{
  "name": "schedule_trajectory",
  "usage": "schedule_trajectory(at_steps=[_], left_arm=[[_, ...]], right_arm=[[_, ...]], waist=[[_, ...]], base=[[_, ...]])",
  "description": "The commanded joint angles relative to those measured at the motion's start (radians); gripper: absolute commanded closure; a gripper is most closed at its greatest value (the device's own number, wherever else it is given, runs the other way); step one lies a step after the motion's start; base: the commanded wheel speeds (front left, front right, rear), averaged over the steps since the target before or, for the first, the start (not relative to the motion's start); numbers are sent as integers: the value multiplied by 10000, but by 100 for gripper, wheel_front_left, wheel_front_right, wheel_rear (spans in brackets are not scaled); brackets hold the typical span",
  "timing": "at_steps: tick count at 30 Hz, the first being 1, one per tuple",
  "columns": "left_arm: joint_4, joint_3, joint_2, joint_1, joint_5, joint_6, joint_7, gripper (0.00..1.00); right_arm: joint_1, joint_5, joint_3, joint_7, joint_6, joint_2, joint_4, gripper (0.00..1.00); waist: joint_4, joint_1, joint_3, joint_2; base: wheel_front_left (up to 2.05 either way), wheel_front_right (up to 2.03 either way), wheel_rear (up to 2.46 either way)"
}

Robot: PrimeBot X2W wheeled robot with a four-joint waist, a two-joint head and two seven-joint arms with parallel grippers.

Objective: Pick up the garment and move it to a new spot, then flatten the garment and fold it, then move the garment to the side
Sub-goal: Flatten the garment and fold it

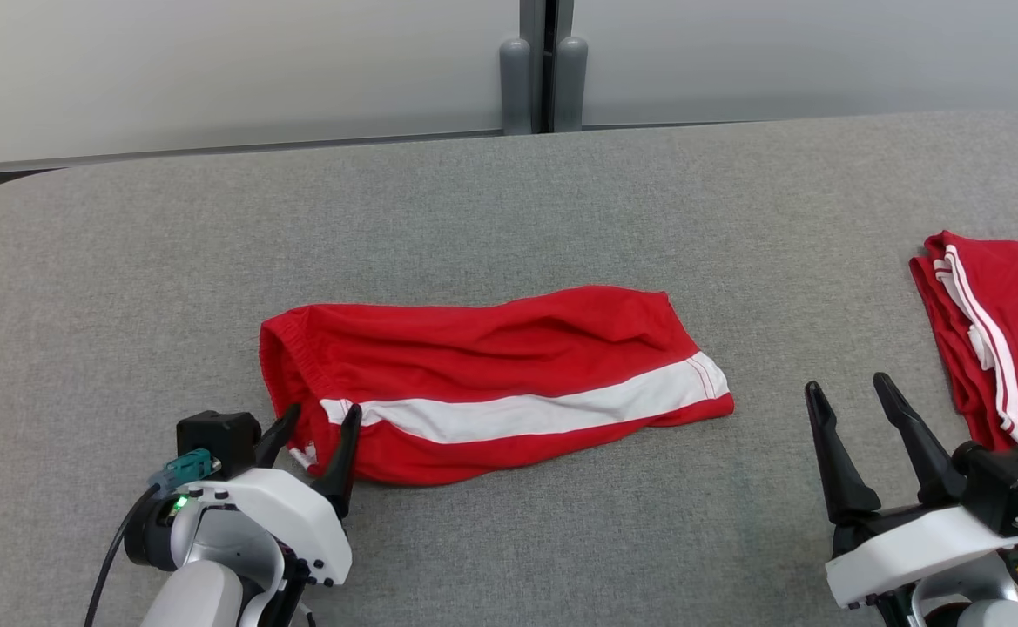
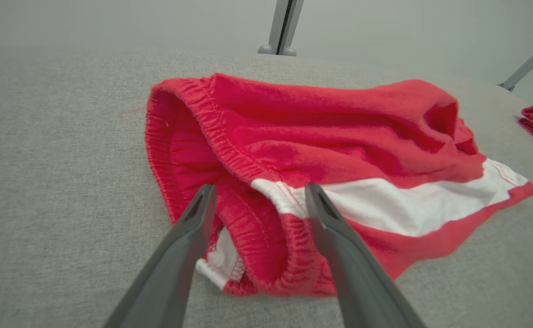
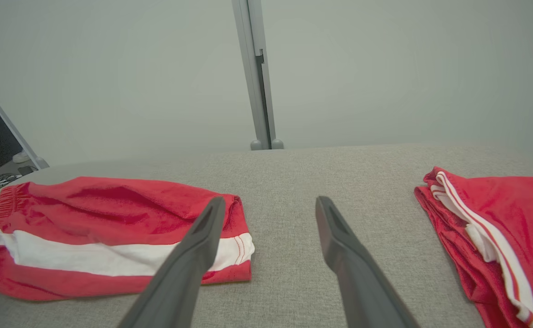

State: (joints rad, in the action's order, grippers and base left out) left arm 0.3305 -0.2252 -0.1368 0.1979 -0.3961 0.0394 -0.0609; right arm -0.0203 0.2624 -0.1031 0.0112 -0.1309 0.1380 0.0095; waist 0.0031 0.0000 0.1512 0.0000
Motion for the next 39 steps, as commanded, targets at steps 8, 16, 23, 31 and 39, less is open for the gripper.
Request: schedule_trajectory(at_steps=[8,16,23,31,39], left_arm=[[-125,20,-63,194,-439,253,-315,100],[-552,-116,-131,431,-357,245,-329,100],[-733,-354,-14,815,-256,324,-85,100],[-752,-375,-26,772,-270,303,299,100],[-1645,-297,-388,597,-18,177,774,100]], right_arm=[[-184,182,92,6,4,46,331,0],[-1149,456,-374,-320,4,469,1301,0],[-2794,1134,-1610,-567,4,943,3473,0],[-3436,1672,-2378,-412,3,1055,4701,100],[-3564,1933,-2225,842,4,1447,3678,100]], waist=[[-23,0,245,0],[197,0,703,0],[646,0,1404,0],[764,0,1553,0],[577,0,1175,0]], base=[[0,0,0],[0,0,0],[0,0,0],[0,0,0],[0,0,0]])
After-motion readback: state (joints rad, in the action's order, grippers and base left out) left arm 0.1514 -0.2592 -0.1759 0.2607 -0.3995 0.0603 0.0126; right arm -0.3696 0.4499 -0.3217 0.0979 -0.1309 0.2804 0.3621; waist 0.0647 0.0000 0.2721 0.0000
